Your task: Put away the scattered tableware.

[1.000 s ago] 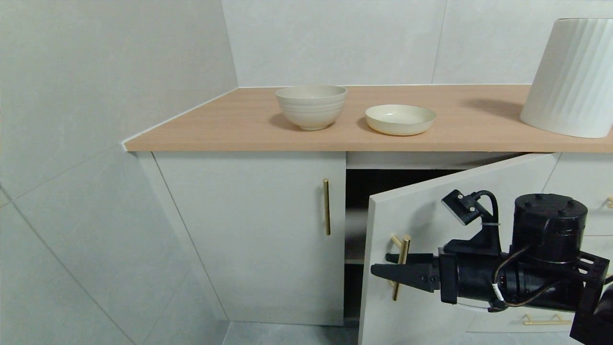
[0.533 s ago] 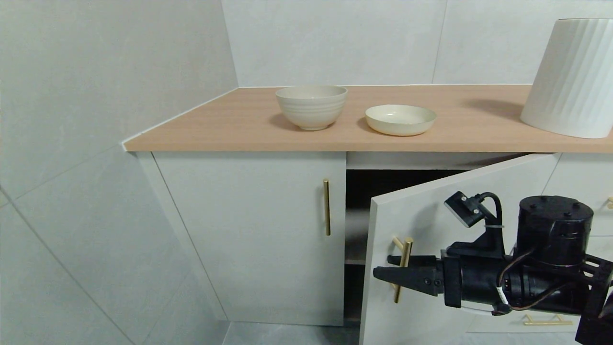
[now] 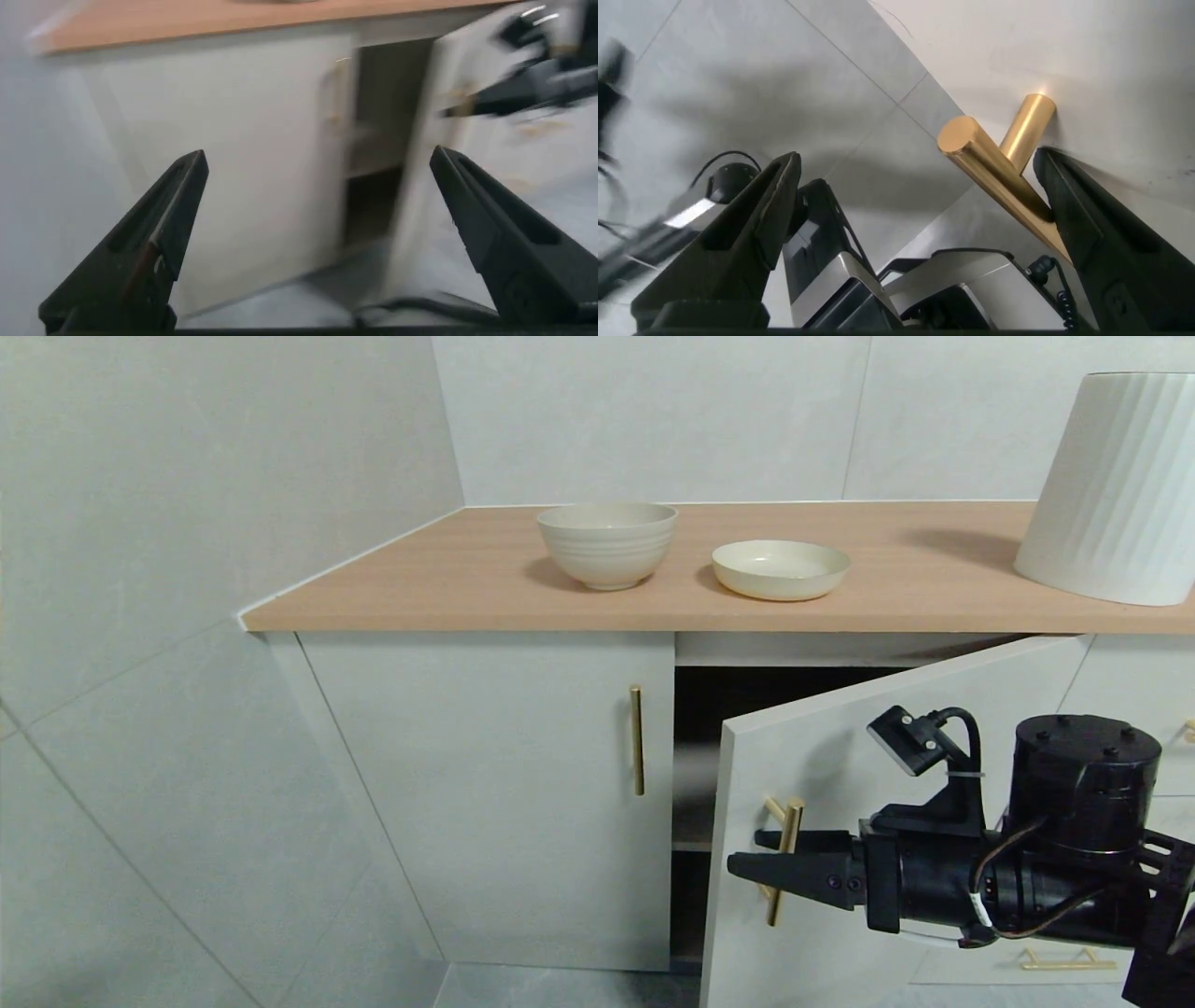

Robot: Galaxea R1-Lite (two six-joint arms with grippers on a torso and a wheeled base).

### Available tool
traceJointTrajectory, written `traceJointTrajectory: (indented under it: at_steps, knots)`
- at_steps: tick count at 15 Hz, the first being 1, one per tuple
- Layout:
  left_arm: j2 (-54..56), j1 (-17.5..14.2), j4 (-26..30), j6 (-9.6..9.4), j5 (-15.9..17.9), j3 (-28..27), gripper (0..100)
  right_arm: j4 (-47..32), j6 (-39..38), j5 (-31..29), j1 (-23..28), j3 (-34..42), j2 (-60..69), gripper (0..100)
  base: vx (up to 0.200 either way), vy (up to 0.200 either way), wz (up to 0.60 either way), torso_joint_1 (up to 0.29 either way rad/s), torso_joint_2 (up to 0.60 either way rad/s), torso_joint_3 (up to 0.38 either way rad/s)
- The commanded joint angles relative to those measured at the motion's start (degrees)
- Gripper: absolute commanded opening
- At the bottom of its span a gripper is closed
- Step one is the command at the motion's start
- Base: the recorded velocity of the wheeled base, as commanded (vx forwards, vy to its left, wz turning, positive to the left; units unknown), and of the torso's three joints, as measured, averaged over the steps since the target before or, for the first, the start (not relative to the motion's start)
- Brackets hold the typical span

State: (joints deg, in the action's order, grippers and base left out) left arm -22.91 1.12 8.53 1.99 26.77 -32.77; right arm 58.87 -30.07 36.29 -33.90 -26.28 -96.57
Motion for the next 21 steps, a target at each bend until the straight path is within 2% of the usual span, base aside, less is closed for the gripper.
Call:
traceJointTrajectory:
  at_steps: [1,2,3,4,6,7,9,10,14,15,17,19,21]
  knots:
    - [-24.2,0.6,0.8,0.65,8.9,-11.8,100,0.0,-0.1,0.1,-0.1,0.0,-0.3,100,0.000,0.000,0.00,0.000,0.00,0.000]
    - [-28.6,1.8,0.1,1.35,9.5,-10.5,100,-0.1,0.0,0.3,-0.2,0.1,-0.5,100,0.000,0.000,0.00,0.000,0.00,0.000]
    - [-31.9,4.2,-1.8,3.29,9.6,-7.7,100,0.0,0.0,0.3,-0.2,0.0,-0.9,100,0.000,0.000,0.00,0.000,0.00,0.000]
    - [-34.7,7.7,-5.4,4.69,9.6,-4.1,100,0.0,0.0,0.3,-0.2,0.3,-1.1,100,0.000,0.000,0.00,0.000,0.00,0.000]
    - [-39.5,11.7,-15.0,7.42,9.5,1.5,100,-0.1,0.0,0.3,-0.2,0.3,-1.1,100,0.000,0.000,0.00,0.000,0.00,0.000]
    - [-41.3,14.9,-18.8,9.70,9.4,3.1,100,0.0,0.0,0.3,-0.7,0.3,-1.1,100,0.000,0.000,0.00,0.000,0.00,0.000]
    - [-42.5,18.2,-21.5,14.80,9.4,4.0,100,0.0,0.0,0.2,-0.9,0.4,-1.1,100,0.000,0.000,0.00,0.000,0.00,0.000]
    - [-42.8,19.3,-21.8,16.12,9.4,4.0,100,-0.1,0.0,0.2,-0.9,0.4,-1.1,100,0.000,0.000,0.00,0.000,0.00,0.000]
    - [-43.8,19.5,-21.9,16.21,9.4,4.0,100,-0.1,0.0,0.2,-1.0,0.4,-1.1,100,0.000,0.000,0.00,0.000,0.00,0.000]
    - [-43.9,19.8,-21.9,16.21,9.4,4.0,0,-0.1,0.0,0.3,-1.0,0.4,-1.2,100,0.000,0.000,0.00,0.000,0.00,0.000]
    - [-45.1,20.1,-23.1,16.21,9.5,3.8,0,-0.1,0.0,0.2,-1.1,0.4,-1.3,100,0.000,0.000,0.00,0.000,0.00,0.000]
    - [-49.1,20.7,-27.6,16.47,9.4,2.6,0,0.0,0.0,0.3,-1.1,0.4,-1.2,100,0.000,0.000,0.00,0.000,0.00,0.000]
    - [-57.8,21.5,-35.9,17.70,9.4,1.5,0,0.0,0.3,0.2,-1.1,0.4,-1.2,100,0.000,0.000,0.00,0.000,0.00,0.000]
